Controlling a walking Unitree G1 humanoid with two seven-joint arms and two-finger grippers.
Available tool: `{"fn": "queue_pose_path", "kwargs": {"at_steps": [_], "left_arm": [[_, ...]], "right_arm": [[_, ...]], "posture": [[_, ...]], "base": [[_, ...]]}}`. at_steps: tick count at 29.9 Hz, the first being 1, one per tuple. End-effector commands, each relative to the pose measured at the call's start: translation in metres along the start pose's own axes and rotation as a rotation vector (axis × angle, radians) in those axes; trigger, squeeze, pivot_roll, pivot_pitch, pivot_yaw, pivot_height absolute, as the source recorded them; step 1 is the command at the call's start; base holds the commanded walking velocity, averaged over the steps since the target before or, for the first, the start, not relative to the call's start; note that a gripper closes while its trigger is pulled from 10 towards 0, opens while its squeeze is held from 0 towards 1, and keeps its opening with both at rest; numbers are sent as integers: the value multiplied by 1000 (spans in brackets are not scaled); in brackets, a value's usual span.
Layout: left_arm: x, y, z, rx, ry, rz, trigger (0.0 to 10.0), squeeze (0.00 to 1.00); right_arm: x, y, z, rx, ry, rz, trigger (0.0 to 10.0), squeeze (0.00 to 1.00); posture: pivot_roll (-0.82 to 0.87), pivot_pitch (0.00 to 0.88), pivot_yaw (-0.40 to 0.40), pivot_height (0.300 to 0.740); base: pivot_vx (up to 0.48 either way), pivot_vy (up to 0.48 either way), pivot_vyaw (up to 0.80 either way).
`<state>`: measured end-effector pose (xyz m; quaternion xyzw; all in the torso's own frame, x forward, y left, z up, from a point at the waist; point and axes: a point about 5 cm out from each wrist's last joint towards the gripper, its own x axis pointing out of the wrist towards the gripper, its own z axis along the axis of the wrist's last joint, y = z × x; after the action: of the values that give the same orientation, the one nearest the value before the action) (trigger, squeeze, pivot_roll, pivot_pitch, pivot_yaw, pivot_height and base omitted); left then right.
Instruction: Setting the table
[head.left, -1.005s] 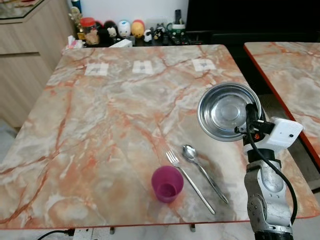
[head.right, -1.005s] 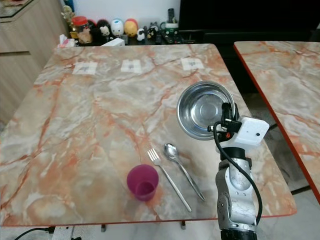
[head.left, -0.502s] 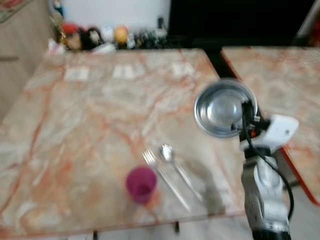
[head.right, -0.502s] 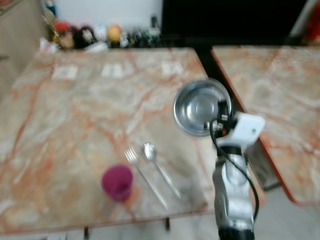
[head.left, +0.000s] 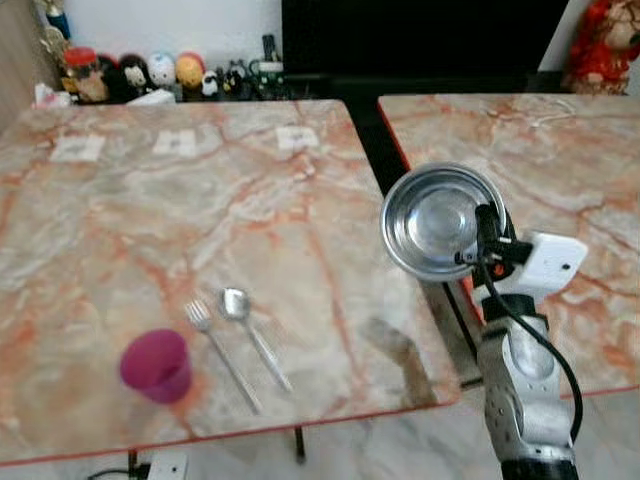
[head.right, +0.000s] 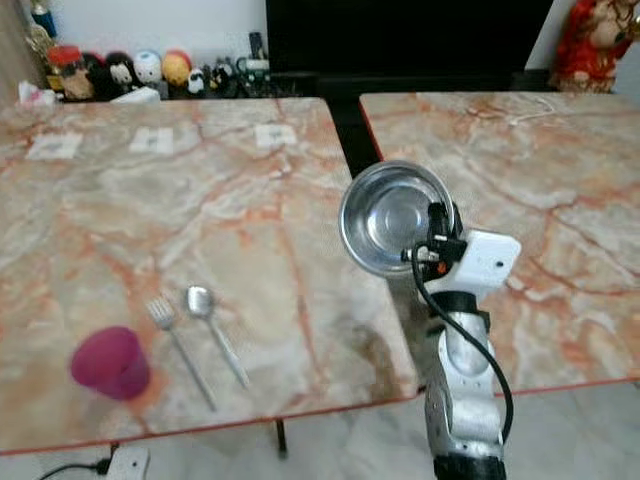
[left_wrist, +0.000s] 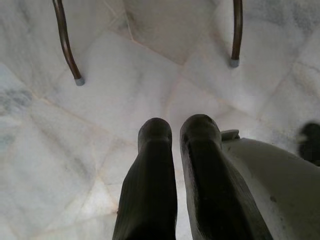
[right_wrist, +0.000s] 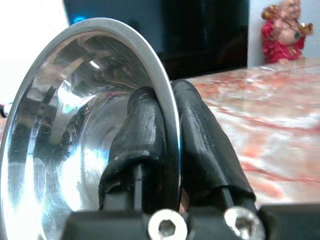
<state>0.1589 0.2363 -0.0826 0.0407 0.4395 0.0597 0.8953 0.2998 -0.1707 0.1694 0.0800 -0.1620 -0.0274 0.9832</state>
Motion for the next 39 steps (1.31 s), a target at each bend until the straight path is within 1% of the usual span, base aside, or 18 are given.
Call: {"fn": "queue_pose_path", "kwargs": {"at_steps": [1, 2, 10, 14, 21, 33, 39], "left_arm": [[0, -4, -3, 1, 21, -12, 10000, 0], [0, -4, -3, 1, 21, -12, 10000, 0], [0, -1, -2, 2, 15, -6, 10000, 0], [0, 0, -1, 3, 13, -6, 10000, 0], [1, 1, 1, 8, 6, -10, 10000, 0], [1, -7, 3, 25, -3, -25, 10000, 0], [1, -5, 3, 25, 4, -25, 10000, 0]], "right_arm": [[0, -6, 2, -5, -16, -21, 10000, 0], [0, -6, 2, -5, -16, -21, 10000, 0], [3, -5, 2, -5, -13, -20, 10000, 0], [3, -5, 2, -8, -14, -23, 10000, 0], [3, -11, 3, -23, -15, -50, 10000, 0], [2, -14, -1, -24, 5, -78, 10000, 0], [2, -18, 0, -27, 6, -98, 10000, 0]], "posture": [[-75, 66, 11, 740], [-75, 66, 11, 740], [-75, 59, 14, 740], [-86, 62, 15, 740], [-95, 70, 19, 740], [-97, 80, 24, 740], [-101, 80, 25, 740]], "base": [[0, -480, 0], [0, -480, 0], [0, 0, 0], [0, -480, 0], [0, -480, 0], [0, -480, 0], [0, -480, 0]]}}
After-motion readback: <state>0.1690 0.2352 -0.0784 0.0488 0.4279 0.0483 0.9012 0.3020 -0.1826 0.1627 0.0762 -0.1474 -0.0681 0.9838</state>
